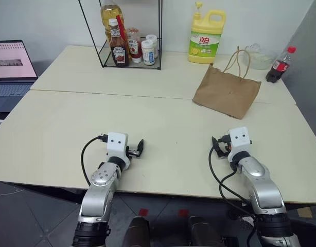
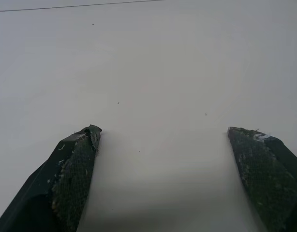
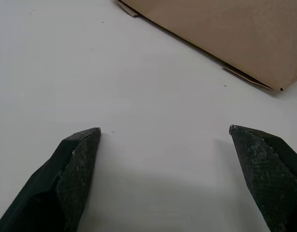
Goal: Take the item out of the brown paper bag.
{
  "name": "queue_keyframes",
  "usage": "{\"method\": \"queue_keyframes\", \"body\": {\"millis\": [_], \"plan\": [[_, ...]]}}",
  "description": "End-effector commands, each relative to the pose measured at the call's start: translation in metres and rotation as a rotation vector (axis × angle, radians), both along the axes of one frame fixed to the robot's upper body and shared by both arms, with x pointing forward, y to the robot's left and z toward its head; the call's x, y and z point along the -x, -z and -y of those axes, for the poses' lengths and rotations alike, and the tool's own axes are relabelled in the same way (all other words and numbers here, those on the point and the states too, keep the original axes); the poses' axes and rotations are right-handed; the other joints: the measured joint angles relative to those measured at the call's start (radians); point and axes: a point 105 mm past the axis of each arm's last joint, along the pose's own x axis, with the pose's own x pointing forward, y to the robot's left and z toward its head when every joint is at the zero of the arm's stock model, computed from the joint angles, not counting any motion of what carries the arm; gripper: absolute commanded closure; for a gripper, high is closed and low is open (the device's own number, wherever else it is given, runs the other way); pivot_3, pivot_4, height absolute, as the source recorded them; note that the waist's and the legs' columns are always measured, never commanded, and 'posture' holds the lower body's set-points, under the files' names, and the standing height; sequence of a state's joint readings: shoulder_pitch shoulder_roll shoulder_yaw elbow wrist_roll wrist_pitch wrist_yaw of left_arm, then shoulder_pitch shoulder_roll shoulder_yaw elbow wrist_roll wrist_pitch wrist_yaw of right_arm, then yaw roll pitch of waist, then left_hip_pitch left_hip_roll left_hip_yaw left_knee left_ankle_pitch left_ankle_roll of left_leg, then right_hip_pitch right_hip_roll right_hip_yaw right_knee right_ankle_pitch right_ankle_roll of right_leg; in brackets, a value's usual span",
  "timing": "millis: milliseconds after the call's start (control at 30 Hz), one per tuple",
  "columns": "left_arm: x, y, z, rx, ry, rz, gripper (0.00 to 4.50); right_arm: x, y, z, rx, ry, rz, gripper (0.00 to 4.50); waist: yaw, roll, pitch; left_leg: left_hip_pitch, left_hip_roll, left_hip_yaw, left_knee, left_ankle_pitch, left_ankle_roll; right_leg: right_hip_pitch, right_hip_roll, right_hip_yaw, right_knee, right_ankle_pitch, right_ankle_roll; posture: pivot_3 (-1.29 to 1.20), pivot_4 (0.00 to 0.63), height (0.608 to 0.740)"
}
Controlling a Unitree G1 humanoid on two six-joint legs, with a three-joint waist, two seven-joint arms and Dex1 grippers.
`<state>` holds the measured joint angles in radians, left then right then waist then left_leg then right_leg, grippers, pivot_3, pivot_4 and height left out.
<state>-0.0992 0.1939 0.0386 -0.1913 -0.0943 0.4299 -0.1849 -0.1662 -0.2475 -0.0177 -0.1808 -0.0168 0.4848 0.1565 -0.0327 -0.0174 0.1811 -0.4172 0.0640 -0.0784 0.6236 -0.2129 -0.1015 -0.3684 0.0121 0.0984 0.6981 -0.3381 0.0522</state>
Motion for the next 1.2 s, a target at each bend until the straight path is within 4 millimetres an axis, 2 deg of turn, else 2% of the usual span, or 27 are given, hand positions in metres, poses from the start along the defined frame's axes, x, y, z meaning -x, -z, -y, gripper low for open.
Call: {"method": "queue_keyframes", "body": {"millis": [33,367,567,800,933,1100,1200], "plan": [[-0.002,-0.016,-0.003,-0.004,-0.014,0.058,0.02,-0.001,-0.008,-0.002,-0.007,-0.004,0.026,0.0,0.0,0.0,0.0,0.0,0.0,0.0,0.0,0.0,0.0,0.0,0.0,0.0,0.0,0.0,0.0,0.0,0.15,0.74],[-0.008,-0.025,-0.001,0.001,0.015,0.075,0.02,-0.001,-0.008,-0.006,-0.008,-0.012,0.032,0.0,0.0,0.0,0.0,0.0,0.0,0.0,0.0,0.0,0.0,0.0,0.0,0.0,0.0,0.0,0.0,0.0,0.15,0.74],[-0.013,-0.031,0.011,0.002,0.106,0.086,0.02,-0.001,-0.01,0.009,0.019,0.014,0.04,0.0,0.0,0.0,0.0,0.0,0.0,0.0,0.0,0.0,0.0,0.0,0.0,0.0,0.0,0.0,0.0,0.0,0.15,0.74],[-0.017,-0.078,0.049,-0.036,0.501,0.155,0.02,-0.022,-0.063,0.034,0.053,-0.008,0.15,0.0,0.0,0.0,0.001,0.0,0.0,0.0,0.0,0.0,0.0,0.0,0.0,0.0,0.0,0.0,0.0,0.0,0.15,0.74],[-0.02,-0.112,0.064,-0.088,0.715,0.182,0.02,-0.043,-0.104,0.039,0.048,-0.057,0.213,0.0,-0.001,0.0,0.001,0.0,0.0,0.0,0.0,0.0,0.0,0.0,0.0,0.0,-0.001,0.0,0.0,0.0,0.15,0.74],[-0.025,-0.151,0.07,-0.13,0.849,0.23,0.02,-0.073,-0.153,0.036,0.046,-0.137,0.284,0.0,-0.011,0.0,0.003,-0.001,0.0,0.0,0.0,0.0,0.0,-0.001,0.0,0.0,0.0,0.0,0.0,0.0,0.15,0.74],[-0.028,-0.166,0.073,-0.123,0.893,0.246,0.02,-0.094,-0.172,0.038,0.077,-0.142,0.31,0.0,-0.018,0.001,0.004,-0.002,-0.001,0.001,0.0,0.0,0.0,-0.002,0.0,0.0,-0.001,0.0,0.0,0.0,0.15,0.74]]}}
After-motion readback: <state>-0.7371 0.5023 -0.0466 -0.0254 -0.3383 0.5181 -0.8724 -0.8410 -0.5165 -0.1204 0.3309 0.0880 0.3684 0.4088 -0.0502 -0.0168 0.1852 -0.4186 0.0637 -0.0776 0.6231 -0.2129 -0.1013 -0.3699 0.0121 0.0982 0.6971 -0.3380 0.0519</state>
